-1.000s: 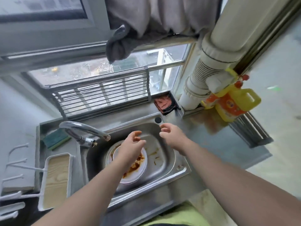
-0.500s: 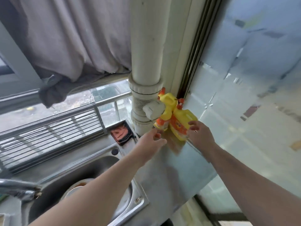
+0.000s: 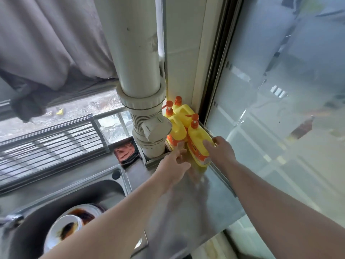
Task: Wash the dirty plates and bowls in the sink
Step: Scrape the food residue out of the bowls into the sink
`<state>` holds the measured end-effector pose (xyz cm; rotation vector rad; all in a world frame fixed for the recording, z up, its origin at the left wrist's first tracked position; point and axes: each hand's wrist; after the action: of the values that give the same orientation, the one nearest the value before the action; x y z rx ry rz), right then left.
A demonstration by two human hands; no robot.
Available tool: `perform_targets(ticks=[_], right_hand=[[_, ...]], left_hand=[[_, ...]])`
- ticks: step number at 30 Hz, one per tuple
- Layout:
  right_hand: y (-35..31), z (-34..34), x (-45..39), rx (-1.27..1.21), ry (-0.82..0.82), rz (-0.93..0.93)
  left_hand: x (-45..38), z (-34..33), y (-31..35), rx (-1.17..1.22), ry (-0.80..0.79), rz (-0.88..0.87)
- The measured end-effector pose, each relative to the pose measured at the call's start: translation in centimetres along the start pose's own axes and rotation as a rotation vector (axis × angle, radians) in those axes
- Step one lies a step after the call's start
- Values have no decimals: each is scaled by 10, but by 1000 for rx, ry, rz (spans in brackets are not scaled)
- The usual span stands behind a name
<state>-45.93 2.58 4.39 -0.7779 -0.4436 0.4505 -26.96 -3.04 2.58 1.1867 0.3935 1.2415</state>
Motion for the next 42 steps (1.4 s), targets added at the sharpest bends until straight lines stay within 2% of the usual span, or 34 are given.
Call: perform_targets(ticks=[3, 8, 15, 19, 26, 29, 34, 42], right_hand=[[5, 0, 11, -76, -23, 12], [22, 9, 49, -251, -24, -85], [19, 3, 93, -193, -450, -5], [-9, -50, 130, -219, -520, 39], [-91, -173, 186, -241, -504, 197], [-126, -218, 204, -273, -502, 209], [-170, -277, 212, -278, -536, 166], [-213, -337, 183, -254, -555, 175]], left_hand=[[-5, 0, -1, 3, 8, -1], [-8, 12, -9, -44, -19, -21], [15, 82, -58, -22, -79, -22], [48, 148, -102, 120, -86, 40], [87, 266, -170, 164, 211, 47], [99, 299, -193, 205, 246, 93], [96, 327, -218, 317, 300, 180], [96, 311, -291, 44, 281, 473]])
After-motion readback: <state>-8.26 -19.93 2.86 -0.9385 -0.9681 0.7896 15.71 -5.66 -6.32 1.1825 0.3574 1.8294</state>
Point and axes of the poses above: each hand's wrist, its own x-axis away from the middle knuckle, its own z-axis out of the back of the hand, y = z × x, and after that the axes turned 12 degrees about y, right-handed
